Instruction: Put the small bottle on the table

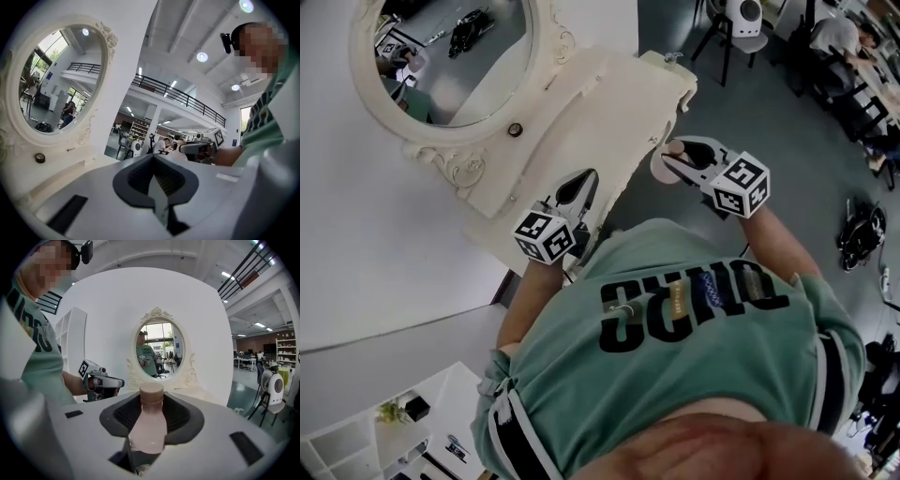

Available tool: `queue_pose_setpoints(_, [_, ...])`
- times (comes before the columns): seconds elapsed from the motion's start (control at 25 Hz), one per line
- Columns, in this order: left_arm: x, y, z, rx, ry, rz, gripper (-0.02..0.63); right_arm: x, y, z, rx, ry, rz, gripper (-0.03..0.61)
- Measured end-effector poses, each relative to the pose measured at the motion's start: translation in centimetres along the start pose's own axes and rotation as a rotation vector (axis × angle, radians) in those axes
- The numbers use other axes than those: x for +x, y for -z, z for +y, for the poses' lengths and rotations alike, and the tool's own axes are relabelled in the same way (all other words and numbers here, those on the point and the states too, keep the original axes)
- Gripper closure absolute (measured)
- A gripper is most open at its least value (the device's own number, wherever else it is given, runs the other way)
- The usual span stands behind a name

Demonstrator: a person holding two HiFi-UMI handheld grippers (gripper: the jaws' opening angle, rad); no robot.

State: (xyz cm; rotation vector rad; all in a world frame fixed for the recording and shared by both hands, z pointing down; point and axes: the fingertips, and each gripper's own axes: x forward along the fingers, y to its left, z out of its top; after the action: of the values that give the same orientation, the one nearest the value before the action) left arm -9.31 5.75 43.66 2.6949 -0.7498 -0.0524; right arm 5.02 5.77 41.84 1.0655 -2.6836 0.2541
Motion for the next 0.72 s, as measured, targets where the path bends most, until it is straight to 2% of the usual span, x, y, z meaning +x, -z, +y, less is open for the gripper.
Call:
queue_pose_setpoints(0.36, [3.8, -3.3, 11.9, -0.02, 0.078, 0.035, 0.604, 10.4, -4.5, -6.2, 0.035, 0.045, -0.025, 0.446])
queue_pose_setpoints(0.72, [5.0, -1.0, 18.7, -0.105, 0.064, 0.04, 0.604, 16.6, -4.7, -10.2, 0.049, 0.029, 0.022, 0.446])
